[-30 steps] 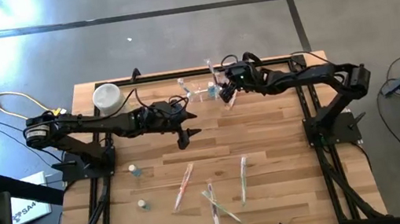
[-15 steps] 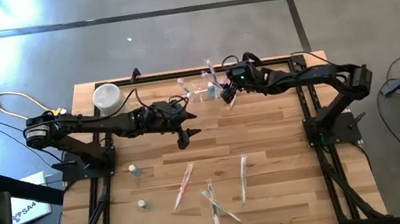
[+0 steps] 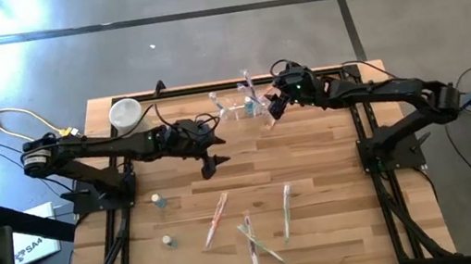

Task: Pick & Place toothbrushing station
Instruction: Put the bottom orange toothbrush into the transparent organizer

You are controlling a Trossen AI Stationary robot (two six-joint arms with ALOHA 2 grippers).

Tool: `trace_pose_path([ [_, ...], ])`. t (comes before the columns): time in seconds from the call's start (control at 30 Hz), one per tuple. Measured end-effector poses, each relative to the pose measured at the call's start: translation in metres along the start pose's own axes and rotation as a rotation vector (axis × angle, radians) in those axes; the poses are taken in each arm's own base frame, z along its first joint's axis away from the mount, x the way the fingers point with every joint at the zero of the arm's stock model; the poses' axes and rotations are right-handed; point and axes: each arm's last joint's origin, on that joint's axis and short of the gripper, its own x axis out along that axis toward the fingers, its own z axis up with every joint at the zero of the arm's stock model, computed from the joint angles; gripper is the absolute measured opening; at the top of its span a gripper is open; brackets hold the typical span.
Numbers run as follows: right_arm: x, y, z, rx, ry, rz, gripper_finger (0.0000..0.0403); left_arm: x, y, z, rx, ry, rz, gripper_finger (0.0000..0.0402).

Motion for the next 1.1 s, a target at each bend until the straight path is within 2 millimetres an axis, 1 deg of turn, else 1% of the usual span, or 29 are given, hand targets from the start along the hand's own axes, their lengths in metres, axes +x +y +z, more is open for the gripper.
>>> trace_pose_path([
  [0.13,-0.014,0.012,-0.001,-0.026,0.024,0.101,0.0208,-0.009,-0.011,-0.005,0.011,0.074,-0.130,0.0283],
  [0.27,-0.028,0.025,0.000,-0.049,0.029,0.238,0.0205,-0.015,-0.032,-0.015,0.069,0.157,-0.181,0.0283],
  [0.47,-0.039,0.048,-0.005,-0.071,0.050,0.380,0.0205,-0.019,-0.063,-0.024,0.091,0.188,-0.165,0.0283],
  [0.6,-0.044,0.062,-0.008,-0.094,0.060,0.443,0.0205,-0.016,-0.078,-0.032,0.076,0.220,-0.139,0.0283],
  [0.8,-0.052,0.077,-0.011,-0.126,0.050,0.502,0.0205,-0.003,-0.092,-0.048,-0.007,0.286,-0.063,0.0283],
  [1.03,-0.056,0.086,-0.012,-0.159,0.026,0.536,0.0205,0.021,-0.092,-0.071,-0.130,0.413,0.035,0.0283],
  [1.1,-0.056,0.086,-0.012,-0.168,0.024,0.539,0.0205,0.029,-0.094,-0.074,-0.165,0.461,0.057,0.0283],
])
